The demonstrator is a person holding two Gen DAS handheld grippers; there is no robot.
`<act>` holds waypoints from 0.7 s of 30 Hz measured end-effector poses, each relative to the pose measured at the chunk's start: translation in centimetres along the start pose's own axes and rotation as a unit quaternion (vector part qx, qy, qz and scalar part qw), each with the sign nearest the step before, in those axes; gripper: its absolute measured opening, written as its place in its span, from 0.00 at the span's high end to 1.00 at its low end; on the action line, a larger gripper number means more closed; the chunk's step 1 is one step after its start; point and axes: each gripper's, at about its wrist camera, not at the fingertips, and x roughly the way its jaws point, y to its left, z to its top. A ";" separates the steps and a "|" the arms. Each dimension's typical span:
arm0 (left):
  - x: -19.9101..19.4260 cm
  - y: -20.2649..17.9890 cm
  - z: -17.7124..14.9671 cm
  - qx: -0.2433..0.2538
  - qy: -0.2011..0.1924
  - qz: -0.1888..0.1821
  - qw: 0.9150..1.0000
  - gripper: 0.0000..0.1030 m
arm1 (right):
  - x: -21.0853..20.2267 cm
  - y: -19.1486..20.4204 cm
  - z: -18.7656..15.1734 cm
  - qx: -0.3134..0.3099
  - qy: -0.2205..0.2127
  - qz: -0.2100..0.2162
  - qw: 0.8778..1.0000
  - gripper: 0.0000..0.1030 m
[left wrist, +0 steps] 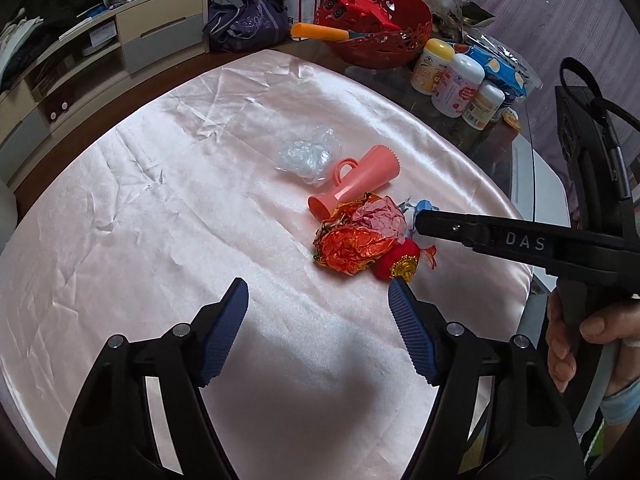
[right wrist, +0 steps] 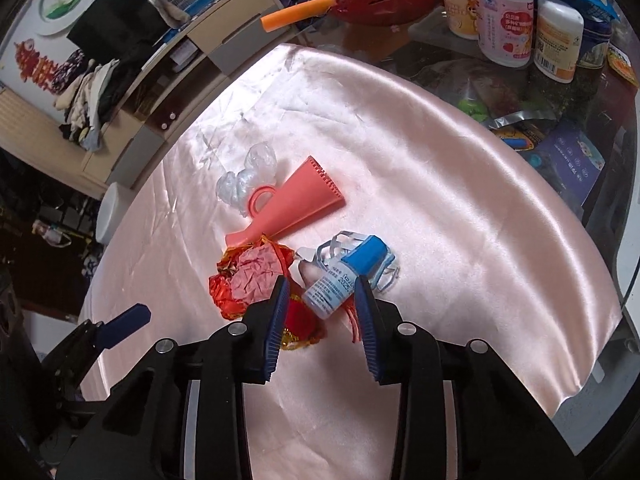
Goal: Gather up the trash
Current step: 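Grasp the blue-capped bottle with the right tool while the left grasps the red wrappers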
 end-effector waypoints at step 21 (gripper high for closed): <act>5.6 -1.5 2.7 0.003 0.013 -0.032 0.999 0.42 | -2.7 -3.5 -2.0 -0.019 -0.007 -0.030 0.999 0.80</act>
